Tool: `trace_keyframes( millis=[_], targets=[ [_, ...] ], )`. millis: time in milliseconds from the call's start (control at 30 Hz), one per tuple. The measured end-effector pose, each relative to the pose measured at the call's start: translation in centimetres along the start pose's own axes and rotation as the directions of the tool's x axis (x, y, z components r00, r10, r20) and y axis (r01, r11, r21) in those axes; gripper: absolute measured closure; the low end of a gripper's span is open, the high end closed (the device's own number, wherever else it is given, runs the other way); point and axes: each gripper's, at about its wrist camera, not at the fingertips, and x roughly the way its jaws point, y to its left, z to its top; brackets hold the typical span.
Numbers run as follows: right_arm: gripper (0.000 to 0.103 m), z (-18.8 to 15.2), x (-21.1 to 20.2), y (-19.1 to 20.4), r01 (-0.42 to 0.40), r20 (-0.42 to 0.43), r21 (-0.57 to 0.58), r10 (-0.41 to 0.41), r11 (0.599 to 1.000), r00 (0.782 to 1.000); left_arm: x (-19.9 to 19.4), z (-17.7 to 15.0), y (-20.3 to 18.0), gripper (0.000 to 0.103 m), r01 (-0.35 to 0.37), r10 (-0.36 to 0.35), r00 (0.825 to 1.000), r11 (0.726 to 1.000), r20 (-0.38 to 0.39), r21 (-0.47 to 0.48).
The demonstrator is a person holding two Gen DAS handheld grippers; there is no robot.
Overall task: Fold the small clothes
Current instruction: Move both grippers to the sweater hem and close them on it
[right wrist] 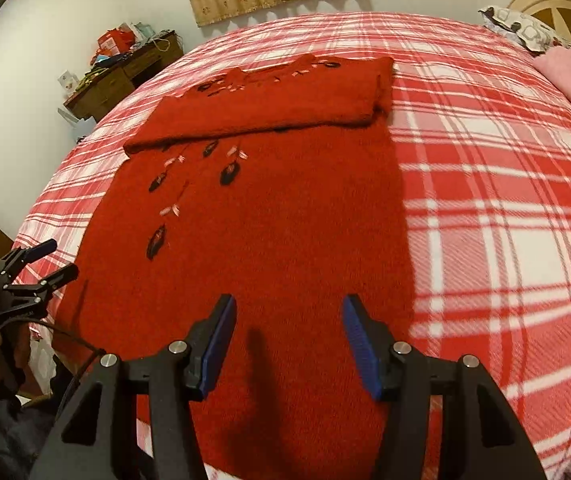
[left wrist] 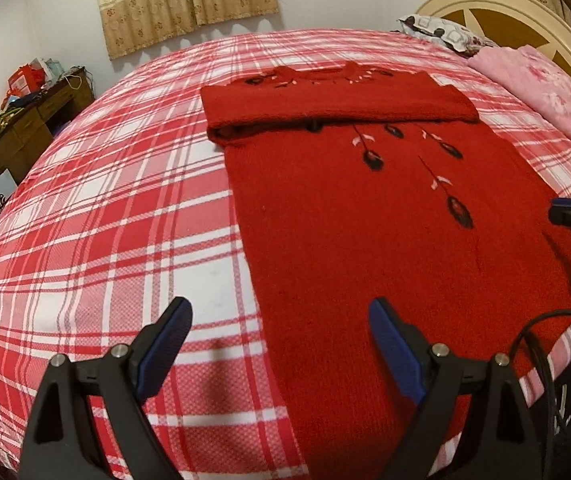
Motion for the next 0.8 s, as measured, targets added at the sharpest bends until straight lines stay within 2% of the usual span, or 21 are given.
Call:
trace_keyframes(
  millis=[133,367,600,800],
  targets=[
    [0.047,-1.2,-1.0,-1.1,0.013,0.003,0.031,-0.013,0.999,1.000,-0.5,-0.6,0.2,0.011,0.016,-0.016,1.000,1.000,-0.004,-0.018],
    [0.046,-4.2,-2.4,-1.2,0.008,0.005,0.052,-0.008,0.999,1.000,-0.9,-3.1,0.3,0.011,0.102,-0.109,0.992,0.989,-0.056,-0.110],
    [0.046,-6.6,-3.4,-0.3,0.025,0.024,0.023,-0.026,0.999,0.999,-1.6,-4.8,0.8,0.021,0.174,-0.193,0.977,0.967,-0.092,-0.186],
    [0.046,-7.7,-4.1,0.2,0.041,0.029,-0.009,-0.041,0.999,0.999,-1.6,-5.4,1.2,0.030,0.197,-0.225,0.968,0.954,-0.108,-0.226]
  ],
)
